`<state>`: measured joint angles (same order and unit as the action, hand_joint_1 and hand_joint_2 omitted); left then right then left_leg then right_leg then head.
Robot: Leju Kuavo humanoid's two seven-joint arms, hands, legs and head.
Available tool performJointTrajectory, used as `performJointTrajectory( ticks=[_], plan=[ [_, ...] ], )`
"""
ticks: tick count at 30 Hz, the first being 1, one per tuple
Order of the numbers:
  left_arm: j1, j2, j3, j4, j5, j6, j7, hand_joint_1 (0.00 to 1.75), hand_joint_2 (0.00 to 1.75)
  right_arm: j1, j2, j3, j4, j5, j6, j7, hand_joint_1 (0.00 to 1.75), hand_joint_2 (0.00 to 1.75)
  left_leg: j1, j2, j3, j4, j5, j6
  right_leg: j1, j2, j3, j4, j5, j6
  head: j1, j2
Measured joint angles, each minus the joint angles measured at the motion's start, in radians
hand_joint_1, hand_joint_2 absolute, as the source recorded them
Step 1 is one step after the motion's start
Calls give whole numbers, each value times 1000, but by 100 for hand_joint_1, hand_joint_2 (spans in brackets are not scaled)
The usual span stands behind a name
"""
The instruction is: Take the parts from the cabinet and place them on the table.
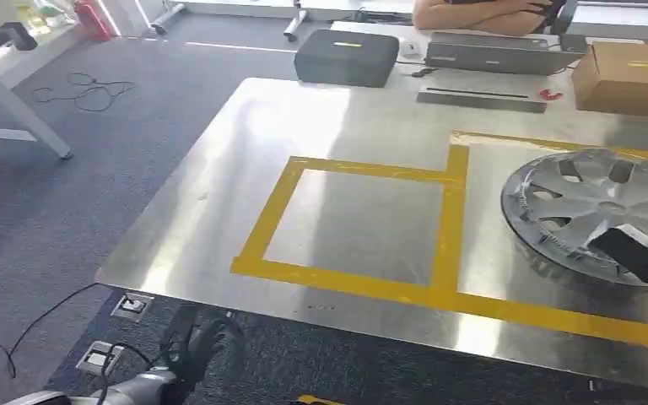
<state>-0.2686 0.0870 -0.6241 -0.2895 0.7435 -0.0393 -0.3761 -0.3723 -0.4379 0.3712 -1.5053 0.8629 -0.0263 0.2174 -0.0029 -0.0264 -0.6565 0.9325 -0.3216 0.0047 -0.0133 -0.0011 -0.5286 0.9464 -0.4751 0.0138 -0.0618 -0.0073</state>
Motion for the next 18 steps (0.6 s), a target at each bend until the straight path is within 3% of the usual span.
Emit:
performJointTrajectory(
  ticks=[4, 10, 18],
  plan=[
    [-1, 0, 0, 0, 1, -12, 26, 0, 0, 20, 2, -25, -34, -52, -11, -46, 0, 0, 0, 0, 1, 0, 0, 0, 0, 0, 1, 0, 0, 0, 0, 0],
    [-1, -1, 0, 0, 47, -60, 98, 0, 0, 60, 29, -71, -83, -450, -97, -225, 0, 0, 0, -1, 1, 0, 0, 0, 0, -1, 2, 0, 0, 0, 0, 0],
    [-1, -1, 1, 0, 51, -63, 103, 0, 0, 80, 52, -97, -130, -662, -111, -306, 0, 0, 0, -1, 1, 0, 0, 0, 0, -1, 2, 0, 0, 0, 0, 0]
  ],
)
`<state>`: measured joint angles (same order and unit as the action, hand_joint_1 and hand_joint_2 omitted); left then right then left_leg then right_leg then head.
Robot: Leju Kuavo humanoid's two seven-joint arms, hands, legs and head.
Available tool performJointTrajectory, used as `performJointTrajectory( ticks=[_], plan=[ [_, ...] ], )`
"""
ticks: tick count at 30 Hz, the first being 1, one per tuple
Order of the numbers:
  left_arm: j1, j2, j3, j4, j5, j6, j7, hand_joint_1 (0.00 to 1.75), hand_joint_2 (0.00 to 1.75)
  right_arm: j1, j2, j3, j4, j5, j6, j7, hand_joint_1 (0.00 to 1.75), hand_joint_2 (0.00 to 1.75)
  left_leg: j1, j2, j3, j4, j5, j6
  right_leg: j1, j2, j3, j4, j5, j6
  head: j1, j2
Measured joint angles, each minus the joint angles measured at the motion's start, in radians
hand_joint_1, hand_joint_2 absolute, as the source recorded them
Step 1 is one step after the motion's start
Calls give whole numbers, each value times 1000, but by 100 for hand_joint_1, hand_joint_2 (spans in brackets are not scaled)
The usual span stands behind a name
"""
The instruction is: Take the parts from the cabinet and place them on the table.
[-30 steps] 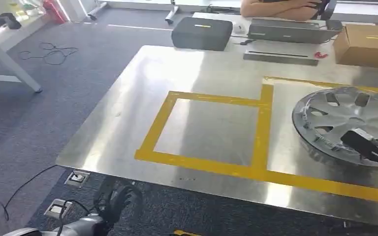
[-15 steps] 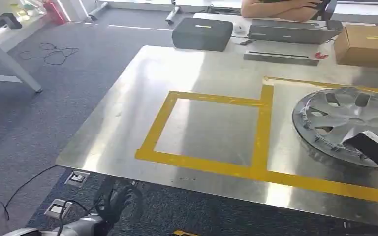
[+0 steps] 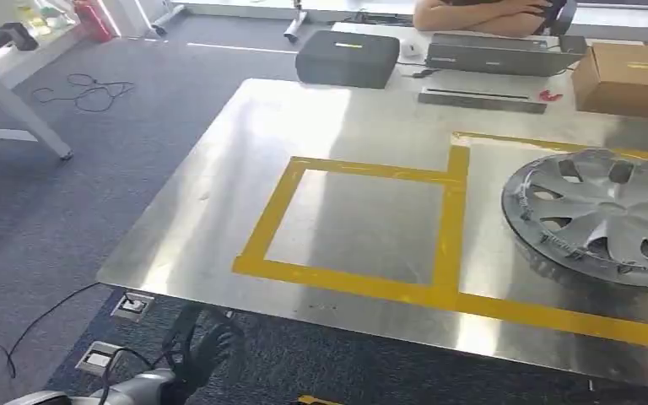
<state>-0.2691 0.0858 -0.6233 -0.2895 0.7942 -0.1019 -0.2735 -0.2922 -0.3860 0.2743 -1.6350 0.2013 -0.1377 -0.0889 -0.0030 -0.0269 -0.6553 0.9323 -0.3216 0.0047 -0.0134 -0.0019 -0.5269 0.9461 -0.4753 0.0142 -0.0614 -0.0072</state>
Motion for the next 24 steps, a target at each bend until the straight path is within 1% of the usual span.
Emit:
performJointTrajectory(
  ticks=[4, 6, 9, 11, 12, 13, 14, 15, 16, 17, 18, 19, 20, 21, 22, 23, 24],
  plan=[
    [0, 0, 0, 0, -6, 6, -2, 0, 0, 1, 7, -13, -9, -78, 3, -33, 0, 0, 0, 0, 0, 0, 0, 0, 0, 0, 0, 0, 0, 0, 0, 0],
    [0, 0, 0, 0, -6, 6, -2, 0, 0, 1, 9, -15, -11, -87, 5, -38, 0, 0, -6, 0, -1, 5, -6, 6, -3, 0, 4, -2, 0, 5, 0, 0],
    [2, 0, 0, 0, -9, 7, -2, 0, 0, 1, 11, -16, -11, -91, 5, -39, 0, 0, -7, 0, 0, 9, -15, 16, -4, 0, 5, -2, -4, 10, -1, 0],
    [4, 0, 0, 0, -12, 8, -3, 0, 0, 1, 14, -17, -13, -93, 5, -40, 0, 0, -8, 0, 0, 14, -20, 22, -5, 0, 8, -2, -7, 15, -1, 0],
    [2, 0, 0, 0, -11, 10, -1, 0, 0, 1, 14, -17, -16, -96, 4, -42, 0, 0, -10, -1, 1, 15, -20, 25, -6, 0, 11, -4, -5, 18, -1, 0],
    [-3, 0, 0, 0, -11, 11, 0, 0, 0, 1, 15, -18, -20, -102, 4, -45, 0, 0, -10, -1, 4, 13, -13, 25, -6, 0, 14, -8, -3, 21, -2, 0],
    [-8, -1, 0, 0, -9, 11, 4, 0, 0, 1, 16, -20, -26, -112, 5, -49, 0, 0, 5, 2, 13, -7, -5, 27, 2, 2, 19, -7, -6, 24, 0, 0],
    [-7, -3, 0, 1, -9, 11, 6, 0, 0, 3, 16, -22, -28, -125, 5, -56, 0, 0, 6, 6, 20, -16, -2, 26, -1, 2, 15, 11, -26, 27, 0, 0],
    [-8, -2, 0, 1, -9, 11, 6, 0, 0, 1, 16, -25, -31, -136, 6, -60, 0, 0, 8, 12, 20, -18, -2, 30, -2, 2, -9, 65, -72, 29, 5, 0],
    [-11, -2, 0, 1, -8, 11, 8, 0, 0, 2, 16, -29, -32, -142, 7, -61, 0, 0, 9, 16, 20, -18, -2, 30, -4, 2, -45, 146, -121, 33, 7, 0],
    [-12, -4, 0, 2, -6, 11, 9, 0, 0, 6, 16, -30, -32, -148, 10, -62, 0, 0, 9, 18, 19, -17, -2, 30, -7, 2, -81, 229, -160, 38, 9, 0],
    [-12, -4, 0, 2, -6, 11, 9, 0, 0, 12, 16, -30, -33, -156, 13, -64, 0, 0, 9, 21, 18, -17, -2, 30, -10, 2, -106, 289, -180, 43, 8, 0],
    [-13, -4, 0, 3, -6, 11, 10, 0, 0, 17, 16, -30, -33, -171, 15, -69, 0, 0, 11, 22, 17, -17, -1, 29, -13, 1, -109, 299, -172, 47, 9, 0],
    [-14, -5, 0, 4, -5, 11, 11, 0, 0, 18, 16, -30, -34, -194, 20, -75, 0, 0, 13, 22, 14, -16, 0, 26, -17, 1, -86, 261, -140, 51, 9, 0],
    [-16, -5, 0, 5, -5, 11, 12, 0, 0, 18, 16, -31, -35, -204, 23, -80, 0, 0, 17, 23, 11, -13, 1, 23, -21, 0, -47, 186, -98, 56, 9, 0],
    [-17, -5, 0, 5, -4, 11, 12, 0, 0, 18, 16, -31, -37, -212, 24, -84, 0, 0, 21, 23, 7, -7, 2, 17, -25, -2, 9, 82, -55, 62, 9, 0],
    [-19, -5, 0, 5, -4, 11, 12, 0, 0, 18, 16, -31, -40, -217, 25, -84, 0, 0, 22, 22, 3, 2, 2, 9, -32, -5, 62, -10, -34, 69, 11, 0]
  ],
)
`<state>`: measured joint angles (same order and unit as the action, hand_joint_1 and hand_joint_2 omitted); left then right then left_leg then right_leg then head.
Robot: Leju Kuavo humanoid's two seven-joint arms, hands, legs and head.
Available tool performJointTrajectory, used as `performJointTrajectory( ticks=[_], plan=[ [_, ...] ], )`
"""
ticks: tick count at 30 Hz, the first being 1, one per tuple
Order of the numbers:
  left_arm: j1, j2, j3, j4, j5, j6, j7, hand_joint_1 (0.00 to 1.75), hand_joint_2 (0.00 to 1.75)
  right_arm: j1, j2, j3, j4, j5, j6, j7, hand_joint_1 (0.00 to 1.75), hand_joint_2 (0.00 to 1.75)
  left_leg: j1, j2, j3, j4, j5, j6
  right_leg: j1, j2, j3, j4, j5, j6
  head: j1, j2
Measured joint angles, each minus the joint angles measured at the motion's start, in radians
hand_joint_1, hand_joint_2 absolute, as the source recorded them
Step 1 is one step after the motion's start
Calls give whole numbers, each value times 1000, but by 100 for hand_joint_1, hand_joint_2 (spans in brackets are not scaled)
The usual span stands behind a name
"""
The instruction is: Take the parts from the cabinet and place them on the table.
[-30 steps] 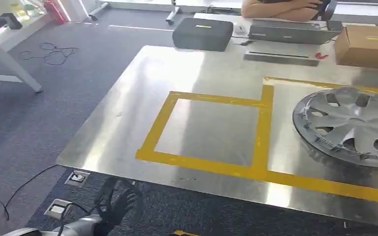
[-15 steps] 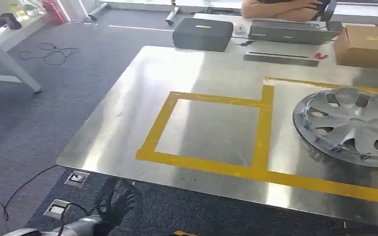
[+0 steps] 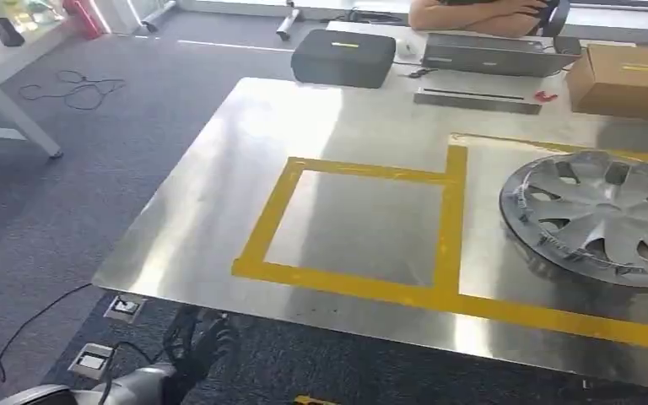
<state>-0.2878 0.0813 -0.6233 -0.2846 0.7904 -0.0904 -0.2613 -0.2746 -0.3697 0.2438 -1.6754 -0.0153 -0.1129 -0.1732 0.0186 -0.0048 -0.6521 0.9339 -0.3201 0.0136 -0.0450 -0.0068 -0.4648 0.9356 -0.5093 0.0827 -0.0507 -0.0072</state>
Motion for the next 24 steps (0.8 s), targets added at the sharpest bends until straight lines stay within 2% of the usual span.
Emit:
performJointTrajectory(
  ticks=[1, 2, 4, 5, 6, 7, 8, 9, 10, 11, 12, 13, 15, 16, 17, 18, 19, 20, 21, 22, 23, 24],
  plan=[
    [0, 2, 0, 0, 2, 1, 2, 0, 0, 1, 1, 0, -2, -2, 1, -1, 0, 0, -1, -1, -2, 2, 3, -9, 13, 8, 9, 7, 11, -10, 2, 0],
    [1, 1, 0, 3, 2, 1, 5, 0, 0, 2, 1, 0, -4, -6, 1, -2, 0, 0, -2, -1, -2, 6, 6, -17, 13, 11, -7, 15, 18, -23, 0, 0],
    [3, 2, 0, 5, 2, 1, 5, 0, 0, 2, 2, 0, -7, -31, 10, -10, 0, 0, 1, -1, -8, 5, 17, -33, 20, 15, -23, 17, 17, -36, -2, 0],
    [5, 2, 0, 6, 2, 3, 6, 0, 0, 2, 3, 0, -10, -50, 19, -18, 0, 0, 2, -1, -12, 5, 22, -40, 17, 14, -30, 11, 25, -49, -2, 0],
    [5, 3, 0, 8, 0, 4, 1, 0, 0, -1, 6, 0, -12, -74, 26, -27, 0, 0, 7, -2, -24, 23, -7, -43, 14, 11, -23, 9, 35, -61, -2, 0],
    [-1, 2, 0, 8, 0, 4, -1, 0, 0, 0, 8, 1, -13, -87, 32, -33, 0, 0, 7, 0, -46, 76, -66, -45, 16, 11, -33, 9, 44, -72, -7, 0],
    [-8, -1, 0, 8, 1, 4, -1, 0, 0, 0, 11, 2, -13, -98, 35, -35, 0, 0, 8, 0, -73, 162, -129, -47, 17, 8, -42, 10, 51, -77, -14, 0],
    [-13, -2, 0, 8, 1, 4, -2, 0, 0, 0, 14, 5, -13, -100, 39, -38, 0, 0, 8, 0, -98, 248, -178, -50, 19, 6, -50, 10, 57, -79, -15, 0],
    [-16, -2, 0, 8, 2, 4, -2, 0, 0, 0, 17, 7, -13, -101, 41, -40, 0, 0, 8, 0, -116, 320, -208, -53, 21, 6, -58, 11, 63, -79, -16, 0],
    [-16, -2, 0, 8, 2, 4, -1, 0, 0, 1, 20, 10, -13, -104, 41, -42, 0, 0, 8, 0, -116, 355, -214, -53, 23, 6, -66, 11, 69, -80, -17, 0],
    [-16, -2, 0, 8, 2, 6, -1, 0, 0, 1, 22, 11, -13, -105, 41, -43, 0, 0, 8, 0, -91, 335, -200, -51, 25, 7, -74, 13, 74, -79, -18, 0],
    [-17, -2, 0, 8, 2, 7, -1, 0, 0, 0, 24, 12, -13, -106, 41, -48, 0, 0, 8, 0, -41, 271, -174, -47, 25, 8, -81, 13, 79, -77, -19, 0],
    [-24, -2, 0, 8, 2, 7, -1, 0, 0, 0, 25, 14, -13, -109, 41, -53, 0, 0, 6, -1, 86, 90, -130, -33, 27, 9, -88, 16, 86, -70, -23, 0],
    [-31, -2, 0, 8, 2, 7, -1, 0, 0, 0, 25, 14, -14, -117, 42, -58, 0, 0, -1, -2, 128, 23, -142, -27, 32, 8, -94, 19, 89, -65, -24, 0],
    [-33, -2, 0, 8, 3, 7, -2, 0, 0, -1, 26, 16, -15, -125, 45, -62, 0, 0, -4, -2, 121, 27, -128, -25, 30, 6, -94, 16, 95, -57, -19, 0],
    [-33, -3, 0, 8, 3, 7, -2, 0, 0, 0, 27, 17, -15, -137, 55, -69, 0, 0, -8, -3, 120, 21, -126, -22, 28, 6, -92, 16, 98, -51, -19, 0],
    [-34, -2, 0, 8, 4, 6, -2, 0, 0, 1, 27, 17, -15, -154, 62, -72, 0, 0, -11, -2, 117, 23, -125, -16, 25, 7, -94, 14, 104, -43, -19, 0],
    [-33, -3, 0, 8, 7, 7, -3, 0, 0, 2, 28, 17, -15, -168, 70, -75, 0, 0, -10, -1, 115, 15, -117, -7, 28, 9, -97, 12, 109, -35, -16, 0],
    [-34, -4, 0, 8, 6, 6, -3, 0, 0, 2, 28, 16, -15, -177, 75, -78, 0, 0, -2, 4, 111, 4, -105, 4, 21, 9, -102, 22, 94, -33, -14, 0],
    [-35, -5, 0, 8, 6, 6, -4, 0, 0, 3, 28, 16, -15, -184, 77, -79, 0, 0, -4, 5, 103, 3, -97, 12, 23, 8, -118, 57, 47, -32, -11, 0],
    [-35, -5, 0, 8, 7, 6, -4, 0, 0, 3, 28, 16, -15, -188, 78, -80, 0, 0, -6, 7, 93, 3, -90, 19, 22, 8, -141, 130, -15, -31, -5, 0],
    [-34, -5, 0, 8, 6, 6, -4, 0, 0, 5, 28, 16, -15, -189, 78, -81, 0, 0, -8, 7, 83, 3, -82, 21, 22, 8, -167, 217, -71, -28, -2, 0]
  ],
)
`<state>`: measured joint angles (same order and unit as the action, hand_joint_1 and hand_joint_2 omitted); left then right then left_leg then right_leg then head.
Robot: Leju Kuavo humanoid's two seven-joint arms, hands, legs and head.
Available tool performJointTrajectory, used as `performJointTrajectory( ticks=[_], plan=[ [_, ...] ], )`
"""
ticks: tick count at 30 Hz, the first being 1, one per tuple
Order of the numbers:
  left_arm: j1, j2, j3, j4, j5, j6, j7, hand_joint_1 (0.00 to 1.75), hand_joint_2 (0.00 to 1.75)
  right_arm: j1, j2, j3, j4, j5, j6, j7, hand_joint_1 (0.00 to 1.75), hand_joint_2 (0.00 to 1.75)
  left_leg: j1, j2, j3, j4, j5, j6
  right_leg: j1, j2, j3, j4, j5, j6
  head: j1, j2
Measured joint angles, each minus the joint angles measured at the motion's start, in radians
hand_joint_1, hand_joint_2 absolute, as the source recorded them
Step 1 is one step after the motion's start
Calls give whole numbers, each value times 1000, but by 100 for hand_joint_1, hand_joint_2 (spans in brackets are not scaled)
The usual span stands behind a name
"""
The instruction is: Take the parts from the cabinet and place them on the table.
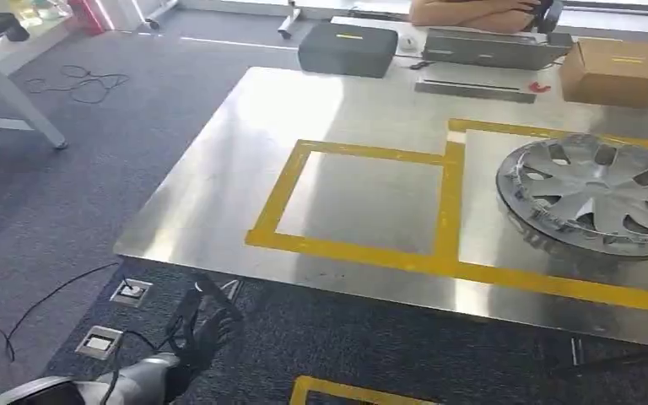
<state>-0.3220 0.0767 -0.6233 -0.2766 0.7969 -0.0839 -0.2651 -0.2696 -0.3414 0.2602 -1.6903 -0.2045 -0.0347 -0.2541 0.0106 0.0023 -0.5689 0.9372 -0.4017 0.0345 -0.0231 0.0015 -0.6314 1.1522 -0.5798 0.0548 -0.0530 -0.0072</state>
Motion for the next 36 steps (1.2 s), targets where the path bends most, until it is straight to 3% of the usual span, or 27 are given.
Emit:
performJointTrajectory(
  ticks=[1, 2, 3, 4, 6, 7, 8, 11, 12, 13, 15, 16, 17, 19, 20, 21, 23, 24, 26, 27, 28, 29, 31, 32, 33, 34, 36],
  plan=[
    [0, 0, 0, 0, 0, 0, 0, 0, 0, 2, 0, 0, 0, -2, 2, 0, 0, 0, -2, 1, -12, 1, 8, 1, 0, 0, -19, 75, -37, 4, 1, 0],
    [1, -1, 0, 0, 0, 0, 0, 0, 0, 3, 0, 0, 0, -2, 2, 0, 0, 0, -3, 1, -24, 1, 17, 0, 0, 0, -23, 120, -47, 6, 2, 0],
    [2, -2, 0, 0, 0, 0, 0, 0, 0, 6, 1, 0, 0, -2, 3, 0, 0, 0, -4, 1, -35, 1, 26, -1, 0, 0, -6, 119, -29, 6, 1, 0],
    [2, -2, 0, 0, 0, 0, 0, 0, 0, 6, 2, 0, 0, -4, 3, 0, 0, 0, -4, 0, -49, 3, 36, -3, 0, 0, 33, 72, 10, 6, 2, 0],
    [2, -3, 0, 0, 1, 0, -1, 0, 0, 4, 2, 0, 0, -20, 10, 0, 0, 0, -3, 0, -69, 8, 52, -12, -1, -2, 148, -98, 77, 4, 3, 0],
    [2, -3, 0, 0, 3, 0, -1, 0, 0, 2, 3, 0, 0, -32, 15, 1, 0, 0, -5, -1, -76, 11, 58, -19, 0, -2, 203, -181, 60, 1, 4, 0],
    [2, -3, 0, 0, 3, 0, -2, 0, 0, 1, 4, 1, 0, -44, 18, 3, 0, 0, -9, 0, -81, 15, 66, -24, 5, 1, 227, -235, 51, -5, 3, 0],
    [3, -2, 0, 0, 7, 0, -8, 0, 0, 0, 5, 2, 4, -90, 24, 17, 0, 0, -7, -1, -80, 2, 97, -44, 13, 2, 196, -220, 68, -28, -4, 0],
    [4, 2, 0, 0, 9, 1, -10, 0, 0, -1, 8, 3, 6, -103, 24, 21, 0, 0, -5, -2, -85, 5, 92, -49, 1, -4, 185, -227, 83, -44, 1, 0],
    [5, 1, 0, 0, 9, 2, -10, 0, 0, -4, 10, 5, 8, -125, 25, 26, 0, 0, -3, -3, -101, 35, 42, -53, 3, -7, 176, -227, 94, -51, 2, 0],
    [5, 1, 0, 0, 10, 3, -12, 0, 0, -5, 15, 5, 11, -183, 29, 30, 0, 0, 0, -3, -147, 176, -100, -58, 6, -7, 148, -226, 121, -62, -8, 0],
    [5, 1, 0, 0, 10, 5, -13, 0, 0, -5, 16, 5, 14, -212, 30, 33, 0, 0, 0, -3, -169, 265, -148, -62, 7, -7, 128, -224, 136, -64, -9, 0],
    [6, 2, 0, 0, 11, 5, -14, 0, 0, -5, 18, 5, 17, -240, 29, 36, 0, 0, 0, -3, -180, 332, -157, -64, 9, -7, 109, -222, 149, -63, -12, 0],
    [9, 2, 0, 0, 13, 7, -15, 0, 0, -5, 21, 6, 24, -266, 12, 47, 0, 0, 0, -3, -149, 346, -97, -63, 10, -7, 78, -219, 171, -60, -13, 0],
    [9, 1, 0, 0, 14, 10, -15, 0, 0, -6, 23, 6, 28, -276, 0, 57, 0, 0, 0, -3, -104, 293, -58, -59, 12, -7, 63, -218, 181, -58, -14, 0],
    [8, 1, 0, 0, 15, 10, -17, 0, 0, -7, 24, 6, 32, -287, -10, 64, 0, 0, 0, -3, -39, 206, -40, -52, 13, -7, 53, -218, 191, -55, -15, 0],
    [6, 4, 0, 0, 17, 11, -19, 0, 0, -13, 25, 6, 34, -311, -13, 68, 0, 0, -10, -6, 100, 14, -74, -40, 18, -7, 40, -213, 203, -45, -19, 0],
    [3, 5, 0, 0, 17, 11, -19, 0, 0, -16, 26, 7, 36, -317, -14, 68, 0, 0, -10, -5, 107, -18, -83, -34, 16, -8, 37, -214, 216, -39, -16, 0],
    [5, 5, 0, 0, 18, 11, -19, 0, 0, -17, 26, 8, 41, -320, -16, 68, 0, 0, -19, -6, 94, -14, -66, -23, 9, -9, 32, -221, 237, -26, -15, 0],
    [8, 4, 0, 0, 18, 11, -19, 0, 0, -15, 26, 8, 44, -322, -15, 68, 0, 0, -12, -4, 87, -25, -53, -10, 13, -7, 24, -222, 241, -19, -10, 0],
    [8, 3, 0, 0, 18, 11, -18, 0, 0, -11, 26, 8, 46, -324, -10, 67, 0, 0, -11, 2, 77, -25, -41, -2, 6, -5, 13, -204, 205, -18, -10, 0],
    [8, 5, 0, 0, 18, 11, -18, 0, 0, -9, 26, 8, 48, -325, -3, 63, 0, 0, -11, 2, 64, -25, -31, 9, 6, -5, -4, -150, 139, -15, -3, 0],
    [9, 4, 0, 0, 18, 12, -19, 0, 0, 0, 26, 8, 48, -317, 6, 43, 0, 0, -13, 3, 38, -25, -9, 14, 6, -5, -44, 20, 17, -9, 1, 0],
    [11, 4, 0, 0, 18, 12, -19, 0, 0, 6, 26, 7, 48, -309, 8, 36, 0, 0, -13, 3, 25, -24, 1, 14, 5, -5, -54, 89, -8, -6, 3, 0],
    [14, 3, 0, 0, 17, 12, -19, 0, 0, 11, 26, 7, 48, -304, 11, 31, 0, 0, -13, 3, 11, -22, 11, 12, 5, -5, -51, 126, -1, -4, 4, 0],
    [17, 2, 0, 0, 14, 12, -19, 0, 0, 14, 26, 7, 48, -301, 13, 29, 0, 0, -13, 4, -5, -20, 21, 10, 4, -5, -28, 121, 34, -3, 4, 0],
    [19, 0, 0, 0, 8, 12, -19, 0, 0, 13, 26, 4, 46, -294, 7, 28, 0, 0, -11, 5, -37, -10, 40, 2, 2, -5, 70, -1, 111, -2, 3, 0]
  ],
)
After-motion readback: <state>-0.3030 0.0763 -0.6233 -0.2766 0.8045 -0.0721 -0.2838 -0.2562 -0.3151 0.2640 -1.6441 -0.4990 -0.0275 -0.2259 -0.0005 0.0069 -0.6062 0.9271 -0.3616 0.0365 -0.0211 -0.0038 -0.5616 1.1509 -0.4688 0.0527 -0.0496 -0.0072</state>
